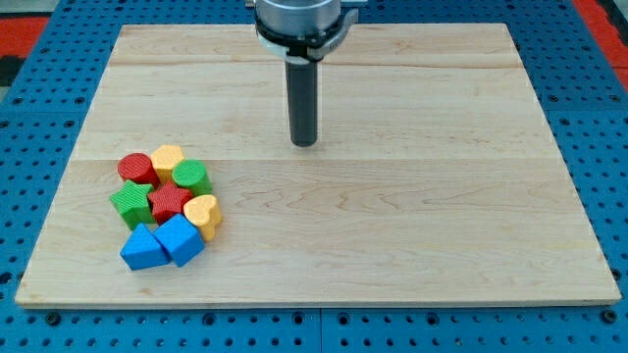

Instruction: Push the group of block right a bit

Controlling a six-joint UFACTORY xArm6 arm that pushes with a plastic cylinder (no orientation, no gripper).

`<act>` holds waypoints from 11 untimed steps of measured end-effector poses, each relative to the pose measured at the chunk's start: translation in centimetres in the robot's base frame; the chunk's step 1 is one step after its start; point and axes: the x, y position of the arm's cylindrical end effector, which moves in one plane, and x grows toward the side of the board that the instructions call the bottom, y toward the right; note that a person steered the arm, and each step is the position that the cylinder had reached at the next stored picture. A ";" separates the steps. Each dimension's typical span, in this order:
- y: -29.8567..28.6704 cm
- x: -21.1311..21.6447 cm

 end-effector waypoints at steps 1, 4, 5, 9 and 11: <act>-2.2 -1.9; -17.3 -1.8; -18.5 -1.0; -26.4 4.0; -21.7 6.0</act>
